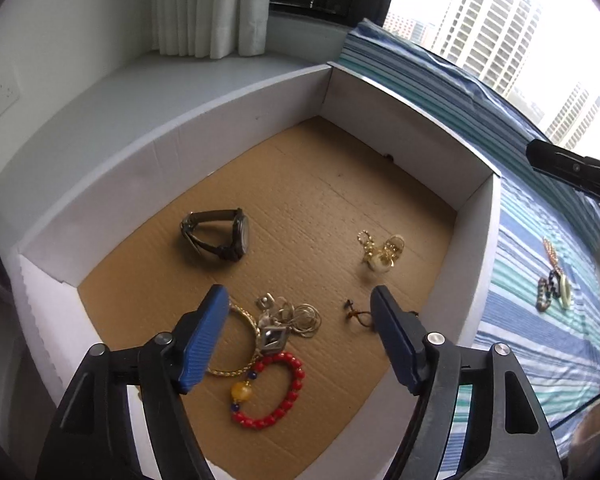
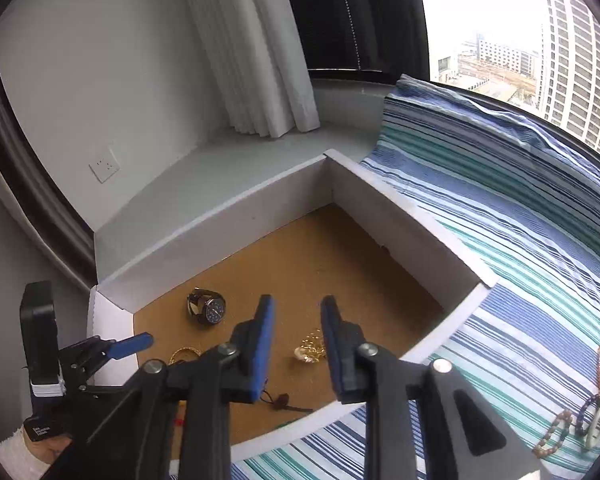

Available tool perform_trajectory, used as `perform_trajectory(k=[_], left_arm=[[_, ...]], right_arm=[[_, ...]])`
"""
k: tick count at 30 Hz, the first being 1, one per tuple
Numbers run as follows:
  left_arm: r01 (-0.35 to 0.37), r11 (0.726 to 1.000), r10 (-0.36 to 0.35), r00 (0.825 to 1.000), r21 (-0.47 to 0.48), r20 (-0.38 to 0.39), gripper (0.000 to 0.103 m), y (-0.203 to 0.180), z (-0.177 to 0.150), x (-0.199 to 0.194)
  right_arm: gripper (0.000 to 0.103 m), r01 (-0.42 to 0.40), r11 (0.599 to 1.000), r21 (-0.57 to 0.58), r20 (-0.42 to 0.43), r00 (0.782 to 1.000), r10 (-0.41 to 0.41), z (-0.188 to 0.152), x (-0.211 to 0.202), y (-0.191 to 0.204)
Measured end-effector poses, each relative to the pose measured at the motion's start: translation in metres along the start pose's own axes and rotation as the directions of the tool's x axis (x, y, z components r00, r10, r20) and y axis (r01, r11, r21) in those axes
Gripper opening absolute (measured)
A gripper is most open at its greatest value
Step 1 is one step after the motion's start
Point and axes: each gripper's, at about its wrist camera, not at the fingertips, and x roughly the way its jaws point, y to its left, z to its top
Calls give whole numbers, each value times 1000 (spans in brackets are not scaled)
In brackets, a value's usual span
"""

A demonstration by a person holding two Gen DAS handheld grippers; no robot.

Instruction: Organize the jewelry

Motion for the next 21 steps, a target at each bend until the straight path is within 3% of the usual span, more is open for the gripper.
perform_trajectory(k=[3, 5, 9, 11, 17, 21], left_arm=[[37, 999, -38, 999, 30, 21, 78, -8, -15, -21], [65, 996, -69, 996, 67, 50, 85, -21, -30, -38], [132, 978, -146, 986, 160, 78, 92, -59, -66, -62], [172, 965, -186, 981, 196, 57, 94, -81, -83, -62], [275, 929, -269, 961, 247, -59, 94, -149, -132, -26], [273, 922, -248, 961, 274, -122, 94, -186, -163, 1]], right_arm=[[43, 31, 1000, -4, 46, 998, -31, -18, -28, -9], [60, 72, 997, -9, 81, 994, -71, -37, -46, -13], [65, 140, 990, -1, 93, 986, -140, -89, -75, -25], [74, 181, 983, 23, 104, 978, -183, -120, -91, -34], [76, 380, 919, 101, 92, 917, -389, -228, -125, -72], [76, 462, 866, 190, 13, 881, -473, -294, -139, -102]])
